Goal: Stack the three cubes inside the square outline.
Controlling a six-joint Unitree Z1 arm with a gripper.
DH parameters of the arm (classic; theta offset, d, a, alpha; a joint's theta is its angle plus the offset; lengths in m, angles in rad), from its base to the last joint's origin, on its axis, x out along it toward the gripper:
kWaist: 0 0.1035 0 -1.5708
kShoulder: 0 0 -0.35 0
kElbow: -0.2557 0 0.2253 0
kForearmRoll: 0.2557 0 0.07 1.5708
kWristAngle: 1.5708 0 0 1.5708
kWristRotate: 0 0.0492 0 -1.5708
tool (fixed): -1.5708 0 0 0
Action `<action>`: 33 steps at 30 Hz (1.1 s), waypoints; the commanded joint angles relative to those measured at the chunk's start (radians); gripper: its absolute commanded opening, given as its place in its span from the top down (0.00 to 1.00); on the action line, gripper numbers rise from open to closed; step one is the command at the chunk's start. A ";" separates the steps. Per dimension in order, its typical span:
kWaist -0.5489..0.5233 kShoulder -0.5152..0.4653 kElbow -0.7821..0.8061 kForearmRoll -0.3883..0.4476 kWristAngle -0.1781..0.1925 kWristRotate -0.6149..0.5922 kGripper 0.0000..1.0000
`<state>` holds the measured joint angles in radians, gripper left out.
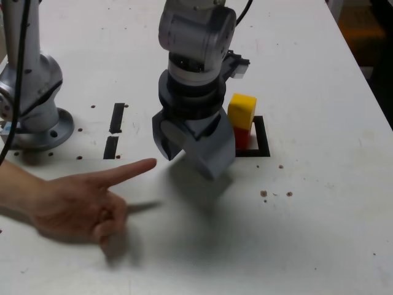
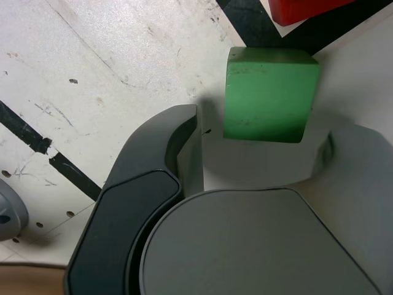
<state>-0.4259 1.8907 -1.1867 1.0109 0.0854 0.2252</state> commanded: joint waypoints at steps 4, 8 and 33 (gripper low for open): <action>0.003 0.005 0.000 -0.010 0.001 -0.014 0.62; 0.003 0.005 -0.002 -0.021 0.001 -0.018 0.77; 0.003 -0.172 0.142 0.027 -0.003 -0.126 0.85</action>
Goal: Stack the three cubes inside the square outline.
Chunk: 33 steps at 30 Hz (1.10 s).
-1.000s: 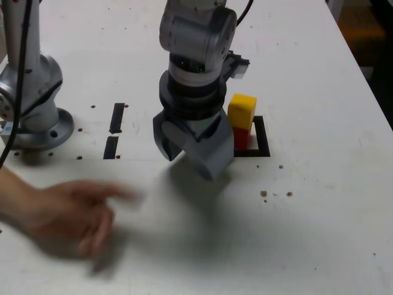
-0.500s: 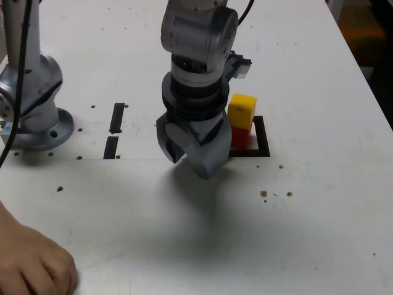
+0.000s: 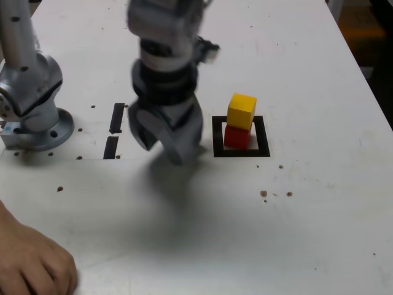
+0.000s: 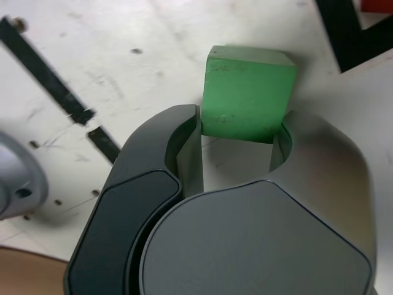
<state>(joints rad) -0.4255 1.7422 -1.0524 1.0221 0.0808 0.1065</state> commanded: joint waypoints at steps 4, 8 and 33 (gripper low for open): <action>0.004 -0.095 -0.002 0.101 0.021 -0.036 0.85; 0.031 -0.129 -0.085 0.210 0.055 -0.051 0.85; 0.177 0.075 -0.549 0.319 0.007 0.062 0.85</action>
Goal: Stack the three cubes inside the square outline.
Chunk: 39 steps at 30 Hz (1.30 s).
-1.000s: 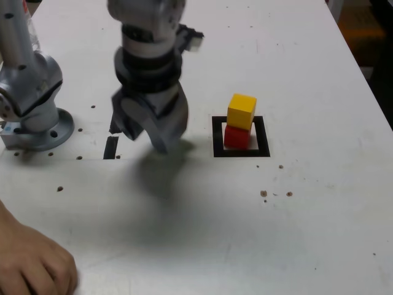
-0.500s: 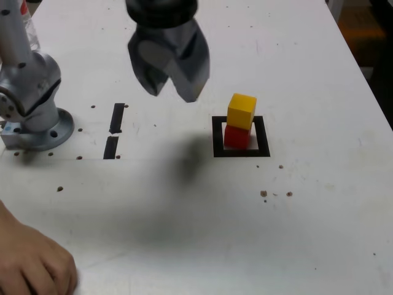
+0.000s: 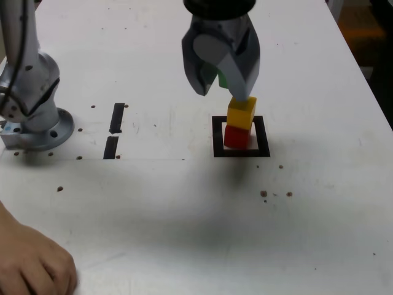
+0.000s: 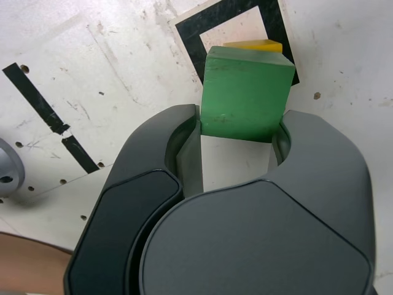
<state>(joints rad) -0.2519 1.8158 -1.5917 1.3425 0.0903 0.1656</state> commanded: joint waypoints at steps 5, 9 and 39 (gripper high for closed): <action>0.031 0.043 -0.025 -0.018 -0.018 0.026 0.84; 0.038 0.060 -0.027 -0.029 -0.018 0.033 0.84; 0.039 0.080 0.028 -0.116 -0.048 0.050 0.34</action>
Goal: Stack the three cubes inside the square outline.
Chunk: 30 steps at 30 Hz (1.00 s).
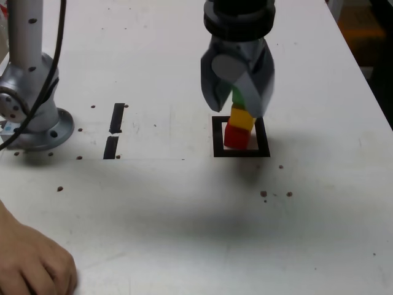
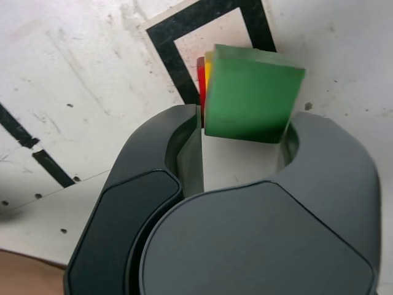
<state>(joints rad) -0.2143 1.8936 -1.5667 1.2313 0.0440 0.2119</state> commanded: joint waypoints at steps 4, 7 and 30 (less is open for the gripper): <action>0.001 0.003 0.017 -0.024 -0.005 0.006 0.25; 0.001 0.004 0.023 -0.031 -0.007 0.006 0.23; 0.001 -0.164 0.098 0.007 -0.009 -0.012 0.00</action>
<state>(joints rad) -0.2143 1.7510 -1.4746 1.2340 0.0353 0.2014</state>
